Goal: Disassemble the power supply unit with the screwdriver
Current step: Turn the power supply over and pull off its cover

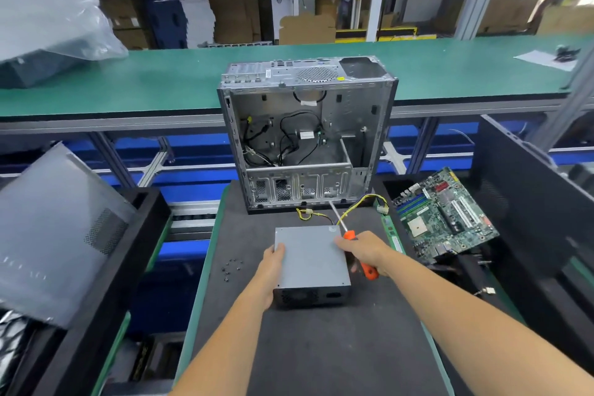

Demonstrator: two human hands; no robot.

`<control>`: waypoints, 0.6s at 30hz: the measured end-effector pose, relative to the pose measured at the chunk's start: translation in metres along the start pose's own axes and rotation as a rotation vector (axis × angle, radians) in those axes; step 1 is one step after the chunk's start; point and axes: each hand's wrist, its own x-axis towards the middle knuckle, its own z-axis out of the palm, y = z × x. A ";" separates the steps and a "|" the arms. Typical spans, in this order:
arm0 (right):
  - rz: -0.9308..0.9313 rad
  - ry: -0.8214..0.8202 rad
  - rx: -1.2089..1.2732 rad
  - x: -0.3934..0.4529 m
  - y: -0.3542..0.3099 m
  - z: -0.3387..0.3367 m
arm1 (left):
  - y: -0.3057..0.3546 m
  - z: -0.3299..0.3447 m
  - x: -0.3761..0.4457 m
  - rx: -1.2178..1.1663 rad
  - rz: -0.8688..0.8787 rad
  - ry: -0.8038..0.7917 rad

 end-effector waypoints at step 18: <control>0.186 0.034 -0.708 0.007 0.012 0.002 | 0.012 0.002 0.017 0.401 -0.033 0.097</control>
